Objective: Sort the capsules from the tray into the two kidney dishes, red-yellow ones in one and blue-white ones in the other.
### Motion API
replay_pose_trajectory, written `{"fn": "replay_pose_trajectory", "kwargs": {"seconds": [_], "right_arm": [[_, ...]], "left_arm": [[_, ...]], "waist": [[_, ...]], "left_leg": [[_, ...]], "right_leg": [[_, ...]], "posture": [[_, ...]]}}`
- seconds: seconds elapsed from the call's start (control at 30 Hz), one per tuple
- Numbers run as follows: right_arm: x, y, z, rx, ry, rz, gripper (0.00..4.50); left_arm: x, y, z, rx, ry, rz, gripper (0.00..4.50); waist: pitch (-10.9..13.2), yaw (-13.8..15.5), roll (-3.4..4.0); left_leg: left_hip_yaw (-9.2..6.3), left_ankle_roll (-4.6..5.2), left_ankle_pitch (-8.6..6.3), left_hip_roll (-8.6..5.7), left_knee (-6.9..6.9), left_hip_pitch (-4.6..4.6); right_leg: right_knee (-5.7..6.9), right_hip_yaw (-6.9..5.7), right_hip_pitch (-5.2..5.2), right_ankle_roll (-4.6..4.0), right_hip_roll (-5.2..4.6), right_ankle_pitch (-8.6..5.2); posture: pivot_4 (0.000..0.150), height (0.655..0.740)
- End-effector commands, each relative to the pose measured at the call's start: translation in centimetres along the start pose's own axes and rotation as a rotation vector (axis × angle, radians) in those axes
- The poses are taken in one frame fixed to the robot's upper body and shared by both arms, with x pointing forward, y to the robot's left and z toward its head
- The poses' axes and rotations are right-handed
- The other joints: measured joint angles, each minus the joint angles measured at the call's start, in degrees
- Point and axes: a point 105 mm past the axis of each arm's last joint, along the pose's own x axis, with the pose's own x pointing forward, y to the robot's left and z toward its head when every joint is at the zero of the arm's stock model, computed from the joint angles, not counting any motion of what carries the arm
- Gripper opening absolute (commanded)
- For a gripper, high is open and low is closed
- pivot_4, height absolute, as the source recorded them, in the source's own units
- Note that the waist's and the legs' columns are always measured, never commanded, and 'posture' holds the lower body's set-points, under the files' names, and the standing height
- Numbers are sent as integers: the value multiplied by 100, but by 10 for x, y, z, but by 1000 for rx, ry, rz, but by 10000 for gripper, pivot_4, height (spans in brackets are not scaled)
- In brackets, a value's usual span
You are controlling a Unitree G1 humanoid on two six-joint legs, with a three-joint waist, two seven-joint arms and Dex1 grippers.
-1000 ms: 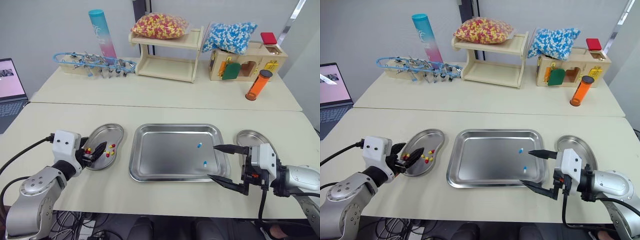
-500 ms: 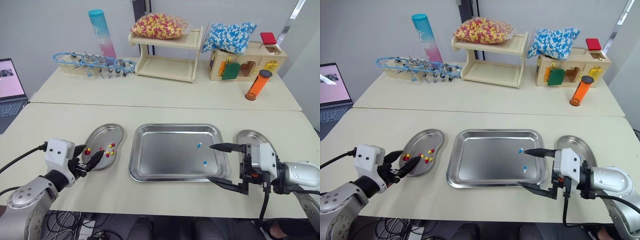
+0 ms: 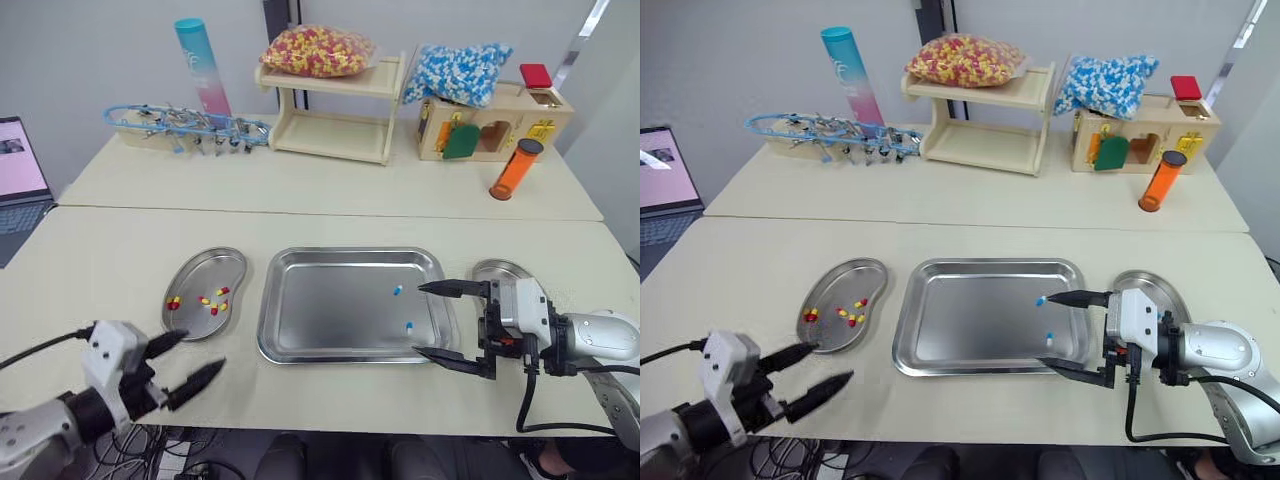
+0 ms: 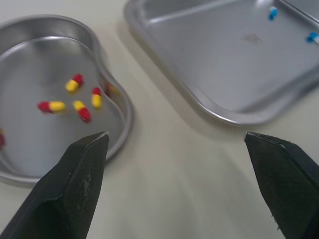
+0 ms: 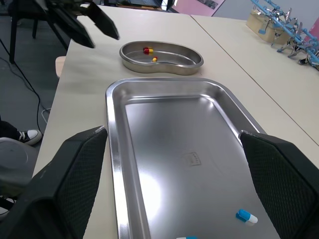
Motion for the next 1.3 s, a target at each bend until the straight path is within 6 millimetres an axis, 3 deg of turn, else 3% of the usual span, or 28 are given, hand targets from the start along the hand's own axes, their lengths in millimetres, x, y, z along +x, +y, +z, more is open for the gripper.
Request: {"fn": "replay_pose_trajectory", "kwargs": {"seconds": [0.03,0.2,0.4,0.53,0.57,0.7,0.93,1.13,1.23,1.3], "right_arm": [[-10,-3,2,-29,20,-58,45000],[-29,1,-8,21,123,-148,45000],[-59,18,-22,101,283,-258,45000],[-66,30,-25,130,325,-286,45000],[-66,33,-25,132,324,-286,45000],[-57,40,-23,139,306,-283,36375],[-22,34,-20,156,271,-272,36375],[1,21,-34,219,349,-301,36375],[4,20,-42,263,393,-326,30439],[6,17,-45,277,416,-355,24005]], "left_arm": [[3,-34,13,163,-28,-219,44626],[5,-58,10,142,-44,-393,44626],[16,-54,9,210,-96,-452,44626],[23,-55,11,228,-135,-488,44626],[25,-55,12,234,-142,-495,44626],[29,-54,12,245,-160,-509,45000],[32,-52,10,259,-165,-514,45000],[33,-55,13,275,-188,-508,45000],[34,-57,20,281,-207,-501,45000],[35,-57,21,284,-210,-498,45000]], "waist": [[0,46,0],[1,41,4],[1,55,6],[0,31,6],[0,12,6],[-1,-39,6],[-1,-48,5],[-1,-31,6],[0,-11,4],[0,-15,5]], "left_leg": [[-2,0,0,0,0,-2],[5,1,0,0,-4,-5],[4,1,-1,0,-3,-5],[4,1,-1,0,-4,-3],[3,2,-1,1,-4,-3],[2,2,-1,2,-4,0],[2,1,-1,2,-3,0],[-1,1,-1,2,-4,-6],[-4,1,-1,1,-4,-9],[-5,1,-1,1,-4,-9]], "right_leg": [[-2,-2,1,0,0,0],[-8,3,-2,-3,0,-1],[-9,1,0,-4,0,-2],[-9,1,1,-3,1,-2],[-8,2,2,-3,1,-2],[-5,1,3,-3,2,-2],[-3,2,2,-3,2,-2],[-6,1,-3,-3,2,-2],[-8,-3,-3,-3,2,-2],[-8,-4,-3,-3,2,-2]], "posture": [[1500,7400],[1500,7400],[1500,7400],[1500,7400],[1500,7400],[1500,7400],[1500,7400],[1500,7400],[1500,7400],[1500,7400]]}}
